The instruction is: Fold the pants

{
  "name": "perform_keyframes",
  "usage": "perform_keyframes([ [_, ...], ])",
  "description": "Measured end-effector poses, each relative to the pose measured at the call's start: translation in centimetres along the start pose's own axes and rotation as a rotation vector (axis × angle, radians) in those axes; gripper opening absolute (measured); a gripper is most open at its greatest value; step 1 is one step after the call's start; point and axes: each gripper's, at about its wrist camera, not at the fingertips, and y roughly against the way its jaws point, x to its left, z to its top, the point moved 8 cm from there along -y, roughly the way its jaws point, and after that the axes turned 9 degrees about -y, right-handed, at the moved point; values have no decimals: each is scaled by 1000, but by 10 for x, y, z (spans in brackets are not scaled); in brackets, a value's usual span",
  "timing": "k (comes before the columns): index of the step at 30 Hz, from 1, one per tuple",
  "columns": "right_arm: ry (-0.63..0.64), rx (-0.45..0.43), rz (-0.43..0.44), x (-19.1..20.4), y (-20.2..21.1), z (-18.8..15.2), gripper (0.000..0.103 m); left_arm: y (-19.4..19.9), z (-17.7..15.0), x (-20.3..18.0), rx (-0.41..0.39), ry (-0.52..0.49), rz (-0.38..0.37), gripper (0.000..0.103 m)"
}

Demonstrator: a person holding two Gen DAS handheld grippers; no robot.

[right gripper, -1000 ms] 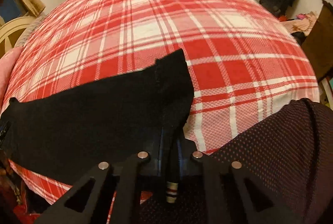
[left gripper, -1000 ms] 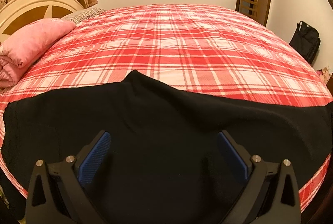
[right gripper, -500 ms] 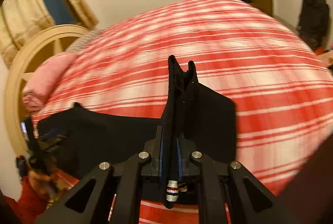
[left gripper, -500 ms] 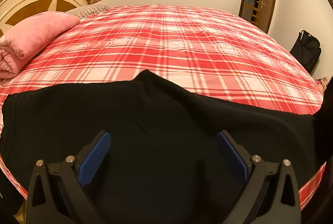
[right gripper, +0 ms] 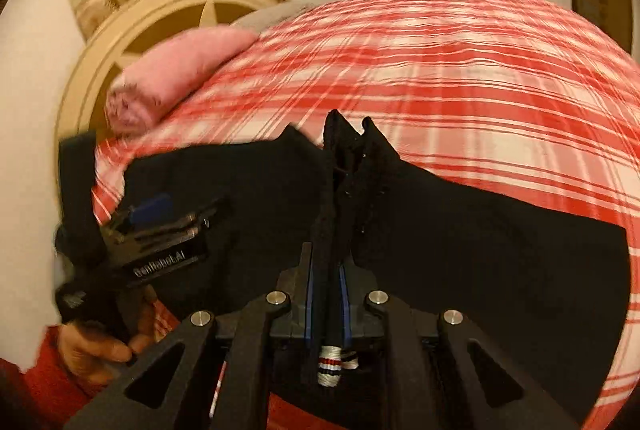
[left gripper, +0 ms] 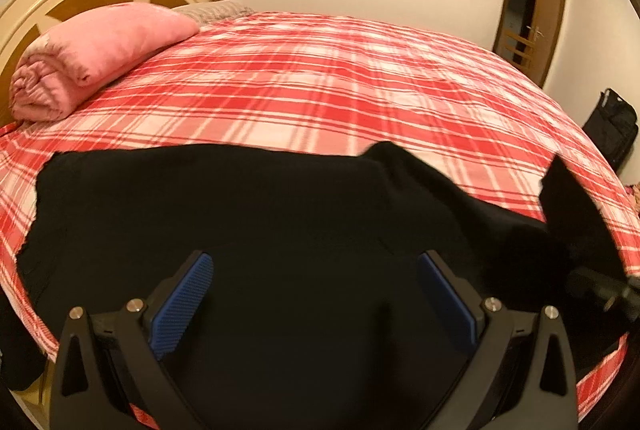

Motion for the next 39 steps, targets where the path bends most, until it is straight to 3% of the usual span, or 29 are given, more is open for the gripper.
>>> perform_keyframes([
  [7,162,-21,-121,23,-28,-23,11,-4,-7,27,17,46,37,103],
  [11,200,-86,-150,29,-34,-30,24,-4,-8,30,18,52,38,103],
  [13,185,-76,-65,38,-36,-38,59,-3,-7,30,15,43,40,103],
  [16,109,-38,214,57,-23,-44,60,-1,-4,30,7,30,48,103],
  [18,72,-28,322,58,-7,-41,60,2,-1,31,-1,25,57,103],
  [20,42,-53,356,48,12,-33,59,4,2,31,-11,27,52,103],
  [22,-7,-125,315,18,38,-20,54,8,7,25,-26,21,34,103],
  [24,-86,-206,217,-28,62,-6,50,9,12,12,-38,-2,2,103],
  [28,-268,-300,-61,-136,97,6,37,13,18,-33,-62,-68,-79,103],
  [30,-302,-302,-146,-168,103,7,36,14,17,-59,-66,-98,-129,103],
  [34,-285,-284,-198,-186,95,10,36,5,3,-100,-33,-179,-159,103],
  [39,-279,-157,-239,-196,44,11,36,-11,-23,-112,75,-206,-155,103],
])
